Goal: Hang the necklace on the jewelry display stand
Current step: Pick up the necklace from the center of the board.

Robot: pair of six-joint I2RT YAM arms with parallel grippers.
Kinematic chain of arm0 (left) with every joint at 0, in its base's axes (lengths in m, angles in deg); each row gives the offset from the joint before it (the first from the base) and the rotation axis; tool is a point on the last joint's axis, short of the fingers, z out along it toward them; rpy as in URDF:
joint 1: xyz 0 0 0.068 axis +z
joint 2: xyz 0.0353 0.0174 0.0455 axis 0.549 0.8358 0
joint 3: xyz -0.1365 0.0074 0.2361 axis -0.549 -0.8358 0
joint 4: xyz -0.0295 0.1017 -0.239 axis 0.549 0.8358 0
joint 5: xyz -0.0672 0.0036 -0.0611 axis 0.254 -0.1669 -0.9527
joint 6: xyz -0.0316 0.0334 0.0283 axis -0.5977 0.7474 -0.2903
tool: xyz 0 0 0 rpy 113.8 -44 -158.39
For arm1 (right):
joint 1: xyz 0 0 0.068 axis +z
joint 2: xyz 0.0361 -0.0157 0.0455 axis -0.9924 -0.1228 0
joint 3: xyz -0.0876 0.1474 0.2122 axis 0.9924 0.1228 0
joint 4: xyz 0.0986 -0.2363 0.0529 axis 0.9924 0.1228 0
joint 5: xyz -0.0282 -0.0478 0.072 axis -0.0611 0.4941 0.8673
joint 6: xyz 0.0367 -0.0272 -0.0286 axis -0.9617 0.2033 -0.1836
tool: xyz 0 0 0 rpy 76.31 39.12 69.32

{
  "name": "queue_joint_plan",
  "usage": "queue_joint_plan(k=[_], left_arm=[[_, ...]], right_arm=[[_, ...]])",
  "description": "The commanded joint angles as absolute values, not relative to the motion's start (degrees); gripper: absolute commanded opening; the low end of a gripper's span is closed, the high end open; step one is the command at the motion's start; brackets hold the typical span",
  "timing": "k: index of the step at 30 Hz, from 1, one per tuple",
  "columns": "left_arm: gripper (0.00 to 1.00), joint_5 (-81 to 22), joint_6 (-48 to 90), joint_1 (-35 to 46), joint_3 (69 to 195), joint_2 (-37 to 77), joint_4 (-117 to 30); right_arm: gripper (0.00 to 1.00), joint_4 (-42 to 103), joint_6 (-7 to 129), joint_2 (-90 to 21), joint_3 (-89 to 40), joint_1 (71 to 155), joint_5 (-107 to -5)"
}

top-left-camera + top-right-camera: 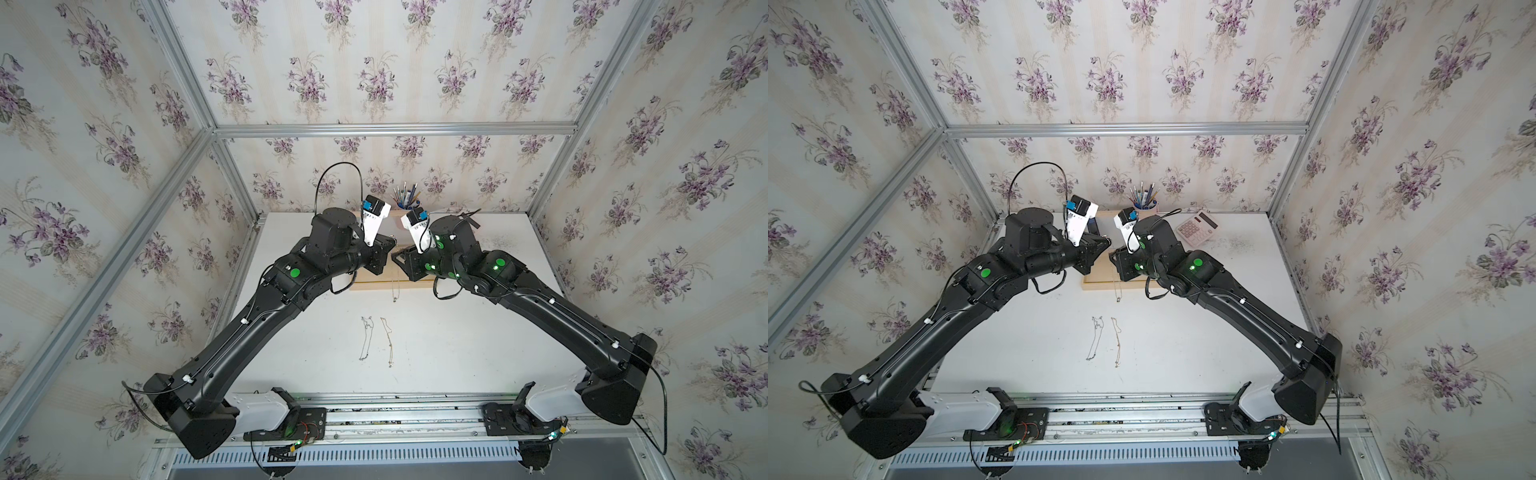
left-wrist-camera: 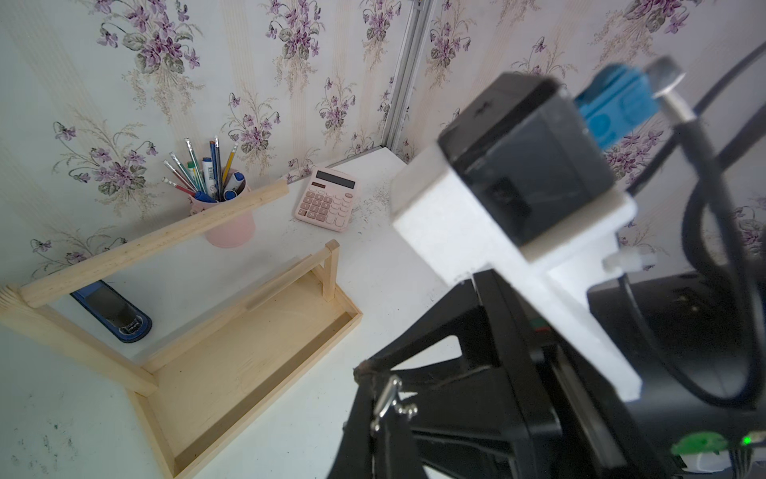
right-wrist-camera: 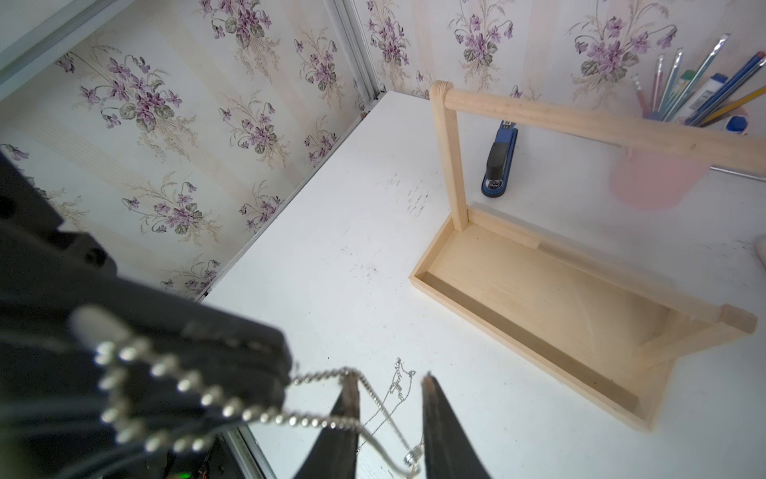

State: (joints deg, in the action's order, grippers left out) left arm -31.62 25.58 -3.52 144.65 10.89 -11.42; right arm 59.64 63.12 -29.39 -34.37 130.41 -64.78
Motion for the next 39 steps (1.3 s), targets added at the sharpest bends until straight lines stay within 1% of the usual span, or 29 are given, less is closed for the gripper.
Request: queue_joint_plan(k=[1, 7, 9, 11, 13, 22, 25, 27, 29, 33, 39], left_arm=[[0.03, -33.14, 26.02, -3.58, 145.38, 10.99, -12.05], [0.04, -33.08, 26.63, -3.61, 145.74, 11.43, -10.92], [0.04, -32.77, 26.69, -3.61, 145.65, 11.47, -10.85], [0.04, -32.63, 26.74, -3.62, 145.70, 11.55, -10.83], [0.04, -33.02, 26.88, -3.60, 145.98, 11.81, -10.73], [0.04, -33.78, 27.16, -3.61, 146.49, 12.87, -10.66], [0.04, -33.78, 27.32, -3.56, 146.75, 13.14, -10.53], [0.04, -33.69, 27.50, -3.61, 147.03, 13.23, -10.34], [0.04, -33.52, 27.73, -3.61, 147.21, 13.23, -10.32], [0.04, -33.67, 27.85, -3.61, 147.47, 13.32, -10.27], [0.04, -34.21, 28.11, -3.61, 148.08, 14.09, -10.05]], right_arm=[[0.28, 56.97, 64.02, -29.39, -34.54, 130.41, -67.07], [0.27, 56.39, 65.56, -30.08, -36.07, 130.32, -68.36], [0.25, 56.31, 65.83, -30.25, -36.40, 130.30, -68.12], [0.18, 56.17, 65.94, -30.26, -36.25, 130.24, -67.87], [0.16, 55.85, 65.93, -30.09, -35.84, 130.27, -67.95], [0.14, 52.10, 66.01, -30.45, -34.38, 129.97, -68.88], [0.16, 50.94, 66.19, -30.54, -34.29, 129.53, -68.37], [0.21, 50.55, 66.12, -30.77, -34.21, 129.14, -67.74], [0.29, 49.84, 65.94, -31.00, -33.63, 128.85, -67.06], [0.30, 47.80, 65.41, -31.31, -32.04, 128.27, -65.69], [0.30, 43.47, 64.09, -31.82, -29.68, 127.51, -63.78]])
